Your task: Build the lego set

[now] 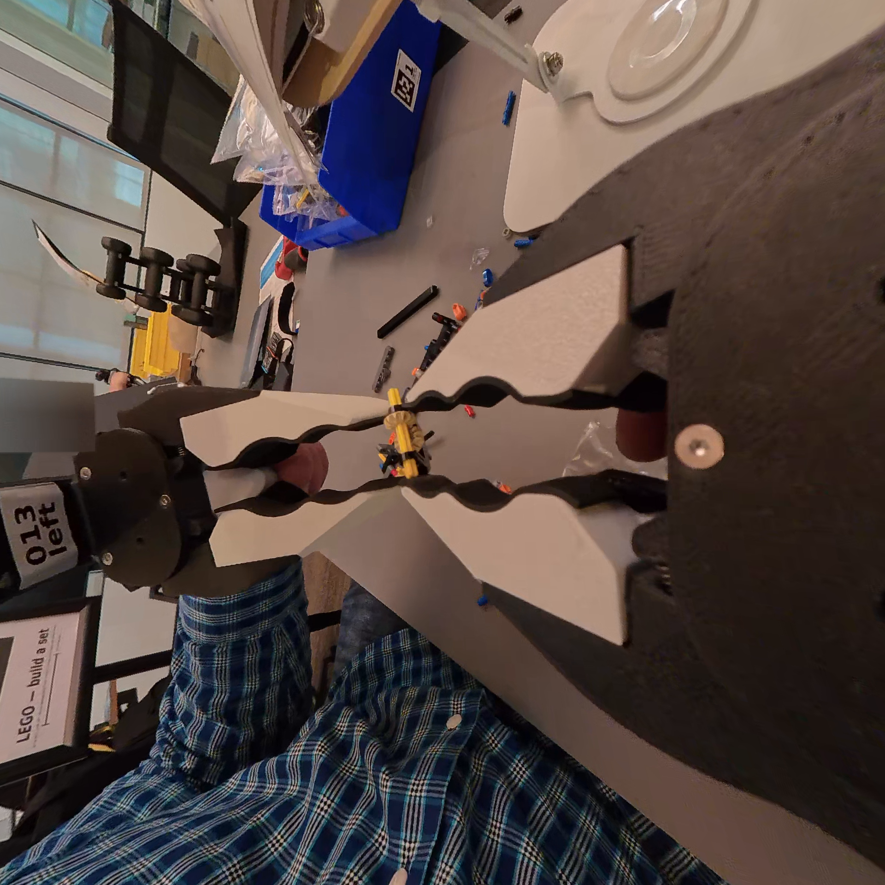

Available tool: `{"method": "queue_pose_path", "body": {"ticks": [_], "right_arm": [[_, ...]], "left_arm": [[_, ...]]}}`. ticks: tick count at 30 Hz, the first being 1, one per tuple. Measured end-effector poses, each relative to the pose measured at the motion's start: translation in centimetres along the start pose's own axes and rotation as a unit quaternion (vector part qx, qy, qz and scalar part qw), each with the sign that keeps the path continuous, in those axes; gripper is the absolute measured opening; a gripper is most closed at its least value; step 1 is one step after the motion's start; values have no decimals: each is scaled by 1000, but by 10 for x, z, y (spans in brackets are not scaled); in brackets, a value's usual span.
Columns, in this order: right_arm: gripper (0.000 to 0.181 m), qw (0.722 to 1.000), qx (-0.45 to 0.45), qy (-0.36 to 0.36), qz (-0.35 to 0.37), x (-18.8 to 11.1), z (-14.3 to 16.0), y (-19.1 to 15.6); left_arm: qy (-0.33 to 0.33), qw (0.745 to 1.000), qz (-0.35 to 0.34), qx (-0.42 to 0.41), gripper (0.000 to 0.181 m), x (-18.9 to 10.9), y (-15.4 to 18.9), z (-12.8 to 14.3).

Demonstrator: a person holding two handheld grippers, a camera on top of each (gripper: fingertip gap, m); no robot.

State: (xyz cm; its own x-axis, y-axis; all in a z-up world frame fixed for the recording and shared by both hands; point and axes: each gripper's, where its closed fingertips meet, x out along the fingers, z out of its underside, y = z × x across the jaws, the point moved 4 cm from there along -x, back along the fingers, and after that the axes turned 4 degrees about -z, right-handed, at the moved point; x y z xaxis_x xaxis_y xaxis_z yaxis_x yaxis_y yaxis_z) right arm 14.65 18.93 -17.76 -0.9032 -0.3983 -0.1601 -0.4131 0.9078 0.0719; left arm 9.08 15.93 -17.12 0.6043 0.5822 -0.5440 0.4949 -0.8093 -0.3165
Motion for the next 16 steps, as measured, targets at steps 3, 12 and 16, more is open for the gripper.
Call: {"method": "queue_pose_path", "body": {"ticks": [3,12,16], "right_arm": [[25,1000,1,-4,7,0,1,1],[30,1000,10,-8,27,1,5,8],[31,999,15,-4,39,-3,5,11]], "left_arm": [[-6,1000,-7,3,23,1,-1,1],[-48,998,-36,-8,24,4,-9,12],[-51,998,-40,-10,24,3,-11,12]]}}
